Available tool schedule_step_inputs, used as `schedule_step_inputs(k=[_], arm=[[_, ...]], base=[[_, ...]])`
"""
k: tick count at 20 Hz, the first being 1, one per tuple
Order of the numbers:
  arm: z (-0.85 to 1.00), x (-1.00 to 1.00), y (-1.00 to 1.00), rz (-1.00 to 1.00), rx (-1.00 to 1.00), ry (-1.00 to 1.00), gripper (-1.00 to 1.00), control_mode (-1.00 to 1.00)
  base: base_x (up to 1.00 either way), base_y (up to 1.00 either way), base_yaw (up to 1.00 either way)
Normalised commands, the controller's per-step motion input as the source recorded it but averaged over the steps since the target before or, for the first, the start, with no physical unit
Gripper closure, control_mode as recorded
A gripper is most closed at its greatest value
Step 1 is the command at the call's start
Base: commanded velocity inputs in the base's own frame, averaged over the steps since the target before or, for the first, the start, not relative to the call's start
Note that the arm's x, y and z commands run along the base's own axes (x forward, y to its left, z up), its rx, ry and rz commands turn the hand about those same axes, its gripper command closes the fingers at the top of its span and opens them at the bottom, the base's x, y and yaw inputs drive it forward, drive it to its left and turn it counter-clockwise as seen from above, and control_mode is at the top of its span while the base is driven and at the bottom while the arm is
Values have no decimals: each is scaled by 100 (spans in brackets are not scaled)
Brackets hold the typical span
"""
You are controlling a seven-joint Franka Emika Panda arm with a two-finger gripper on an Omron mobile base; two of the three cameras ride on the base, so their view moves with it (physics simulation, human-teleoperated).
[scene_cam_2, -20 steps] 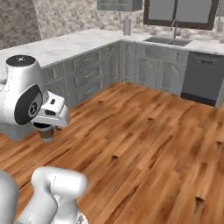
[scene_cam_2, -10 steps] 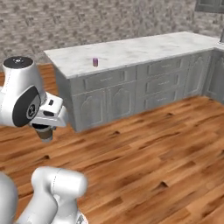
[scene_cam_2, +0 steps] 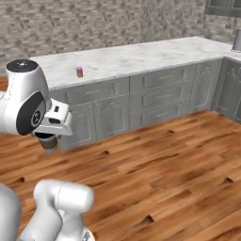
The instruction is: Move the drinks to the dining counter.
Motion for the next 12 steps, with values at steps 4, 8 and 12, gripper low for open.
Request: schedule_step_inputs(k=[4, 8, 12], arm=[[0, 0, 0, 0, 0, 0, 100, 100], [0, 0, 0, 0, 0, 0, 100, 100], [0, 0, 0, 0, 0, 0, 100, 100]], base=[[100, -20, 11], [100, -2, 18], [100, -8, 23]])
